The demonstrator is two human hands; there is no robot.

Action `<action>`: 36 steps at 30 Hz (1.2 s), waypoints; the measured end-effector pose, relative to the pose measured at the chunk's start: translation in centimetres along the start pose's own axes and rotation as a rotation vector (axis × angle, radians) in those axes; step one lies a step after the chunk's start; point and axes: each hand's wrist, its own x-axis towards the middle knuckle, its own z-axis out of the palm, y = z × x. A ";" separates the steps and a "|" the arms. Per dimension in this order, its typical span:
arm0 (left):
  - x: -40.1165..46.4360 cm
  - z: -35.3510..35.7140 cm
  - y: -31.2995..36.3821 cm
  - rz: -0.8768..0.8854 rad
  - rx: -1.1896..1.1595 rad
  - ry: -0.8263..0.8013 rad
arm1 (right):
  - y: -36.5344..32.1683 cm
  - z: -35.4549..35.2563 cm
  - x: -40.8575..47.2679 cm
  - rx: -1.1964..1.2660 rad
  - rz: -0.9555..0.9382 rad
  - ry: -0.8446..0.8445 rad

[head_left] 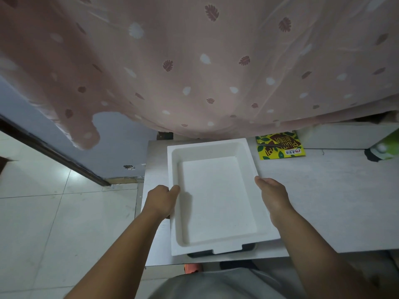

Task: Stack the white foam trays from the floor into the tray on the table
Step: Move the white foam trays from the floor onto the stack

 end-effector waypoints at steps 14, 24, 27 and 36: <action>0.0 0.6 0.2 -0.002 0.058 0.013 | 0.8 0.0 -0.1 -0.029 0.014 0.037; -0.2 0.4 0.0 -0.013 0.083 0.055 | 1.0 0.4 0.2 -0.024 -0.007 0.026; -0.1 0.5 -0.1 -0.010 0.087 0.056 | 0.9 0.4 0.3 -0.051 -0.009 0.017; 0.2 0.5 0.8 0.020 0.130 0.115 | -1.4 0.6 1.2 -0.545 -0.339 0.028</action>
